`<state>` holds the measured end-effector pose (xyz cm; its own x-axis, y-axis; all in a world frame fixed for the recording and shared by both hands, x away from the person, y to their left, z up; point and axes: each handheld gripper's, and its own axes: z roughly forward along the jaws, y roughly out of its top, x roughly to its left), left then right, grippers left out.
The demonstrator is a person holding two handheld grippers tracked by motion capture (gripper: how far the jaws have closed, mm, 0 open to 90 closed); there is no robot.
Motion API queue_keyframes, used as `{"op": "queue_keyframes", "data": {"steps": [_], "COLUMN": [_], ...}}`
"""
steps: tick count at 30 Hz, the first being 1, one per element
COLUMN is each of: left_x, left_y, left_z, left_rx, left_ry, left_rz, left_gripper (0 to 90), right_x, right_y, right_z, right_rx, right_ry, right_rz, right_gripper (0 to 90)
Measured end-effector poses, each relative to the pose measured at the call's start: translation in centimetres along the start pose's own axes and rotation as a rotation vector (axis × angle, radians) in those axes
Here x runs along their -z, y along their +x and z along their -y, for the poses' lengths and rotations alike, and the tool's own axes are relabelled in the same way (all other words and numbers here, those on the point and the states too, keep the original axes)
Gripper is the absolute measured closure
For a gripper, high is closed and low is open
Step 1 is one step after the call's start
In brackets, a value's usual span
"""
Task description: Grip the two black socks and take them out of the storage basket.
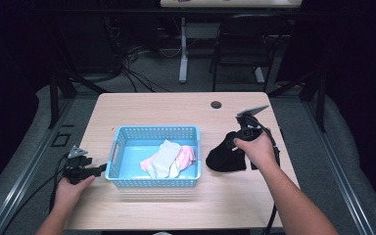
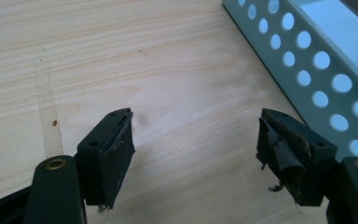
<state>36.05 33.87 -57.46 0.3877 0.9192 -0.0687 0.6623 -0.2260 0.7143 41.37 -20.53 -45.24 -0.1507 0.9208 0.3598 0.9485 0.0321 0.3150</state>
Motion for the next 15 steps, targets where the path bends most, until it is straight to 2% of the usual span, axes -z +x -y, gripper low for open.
{"op": "queue_keyframes", "data": {"steps": [2,8,9,11,14,15], "left_x": [0.0,0.0,0.0,0.0,-0.1,-0.1], "left_y": [0.0,0.0,0.0,0.0,0.0,0.0], "left_z": [0.0,0.0,0.0,0.0,0.0,0.0], "left_rx": [-0.001,-0.001,-0.001,-0.003,-0.003,-0.003], "left_ry": [0.002,0.002,0.003,0.004,0.003,0.004], "left_rz": [0.0,0.0,0.0,-0.001,0.0,-0.001], "left_gripper": [27.1,27.0,27.1,27.1,27.0,27.1], "right_x": [-0.5,-1.5,-1.9,-2.1,-2.9,-3.1], "right_y": [-0.6,-2.0,-2.3,-2.9,-3.4,-3.8], "right_z": [0.2,0.7,0.9,1.0,1.0,1.0], "right_rx": [-0.018,-0.032,-0.05,-0.026,-0.057,-0.062], "right_ry": [-0.009,0.008,-0.006,0.032,0.019,0.031], "right_rz": [0.02,0.05,0.053,0.063,0.081,0.076], "right_gripper": [87.1,87.0,87.0,87.0,86.7,86.7]}}
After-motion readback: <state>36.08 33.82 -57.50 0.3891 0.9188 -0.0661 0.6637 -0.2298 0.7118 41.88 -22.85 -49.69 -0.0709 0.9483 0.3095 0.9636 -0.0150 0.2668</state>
